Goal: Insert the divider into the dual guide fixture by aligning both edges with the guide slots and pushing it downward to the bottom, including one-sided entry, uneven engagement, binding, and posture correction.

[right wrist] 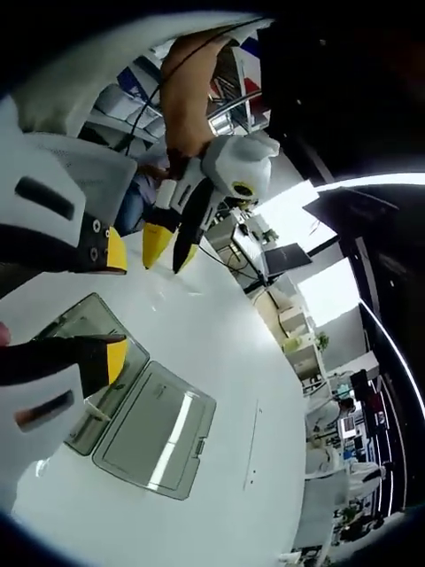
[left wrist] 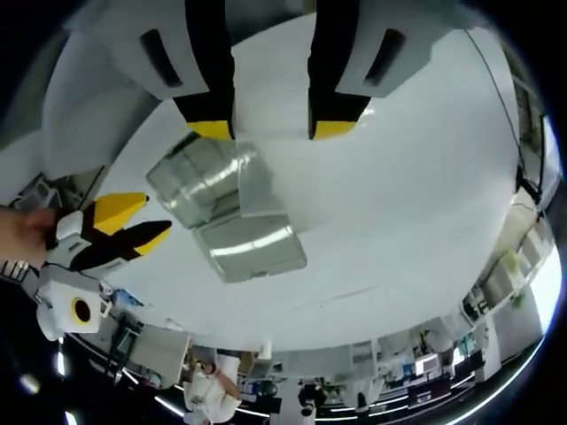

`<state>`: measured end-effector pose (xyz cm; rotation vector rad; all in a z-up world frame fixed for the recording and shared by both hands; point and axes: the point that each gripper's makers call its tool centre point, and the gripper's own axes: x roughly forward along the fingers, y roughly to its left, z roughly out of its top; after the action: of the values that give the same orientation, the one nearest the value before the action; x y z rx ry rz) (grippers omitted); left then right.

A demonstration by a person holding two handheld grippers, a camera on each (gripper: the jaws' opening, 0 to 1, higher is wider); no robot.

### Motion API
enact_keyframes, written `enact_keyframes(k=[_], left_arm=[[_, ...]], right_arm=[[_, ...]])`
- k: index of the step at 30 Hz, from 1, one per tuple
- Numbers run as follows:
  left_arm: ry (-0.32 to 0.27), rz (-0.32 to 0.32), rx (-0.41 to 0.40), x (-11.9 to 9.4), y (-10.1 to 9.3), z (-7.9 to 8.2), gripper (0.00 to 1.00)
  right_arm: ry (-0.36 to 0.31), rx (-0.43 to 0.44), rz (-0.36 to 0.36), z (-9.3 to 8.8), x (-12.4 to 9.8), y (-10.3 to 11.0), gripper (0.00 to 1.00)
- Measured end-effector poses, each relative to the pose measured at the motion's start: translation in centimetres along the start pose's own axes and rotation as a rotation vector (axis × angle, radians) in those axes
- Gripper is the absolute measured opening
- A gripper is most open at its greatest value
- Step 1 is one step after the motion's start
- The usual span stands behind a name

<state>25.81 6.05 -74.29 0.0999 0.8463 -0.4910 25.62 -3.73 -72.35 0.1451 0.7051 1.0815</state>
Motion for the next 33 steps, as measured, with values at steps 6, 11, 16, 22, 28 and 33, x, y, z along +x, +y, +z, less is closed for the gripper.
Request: enact_keyframes(k=[6,11,16,22,28,33], left_arm=[[-0.045,-0.021,0.019,-0.6,-1.3,1.2,0.29],[-0.074,-0.035,0.039,-1.1,-2.4,2.1,0.29],[-0.103,-0.052,0.052,-1.5,-3.5,3.1,0.29],[-0.131,-0.061,0.066,-1.9,-4.2,3.9,0.29],[-0.149,-0.076,0.082,-2.2,-5.2,4.7,0.29],[-0.157,-0.08,0.098,-2.3,-5.7,5.1,0.29]], right_arm=[[-0.01,0.021,0.02,0.9,0.8,0.6,0.24],[-0.037,0.06,0.033,1.7,1.0,0.9,0.23],[-0.06,0.077,0.039,2.4,1.1,1.0,0.23],[-0.088,0.105,0.05,3.1,0.8,1.4,0.23],[-0.107,0.12,0.053,3.3,0.6,1.7,0.23],[-0.122,0.134,0.056,3.6,0.2,1.8,0.22]])
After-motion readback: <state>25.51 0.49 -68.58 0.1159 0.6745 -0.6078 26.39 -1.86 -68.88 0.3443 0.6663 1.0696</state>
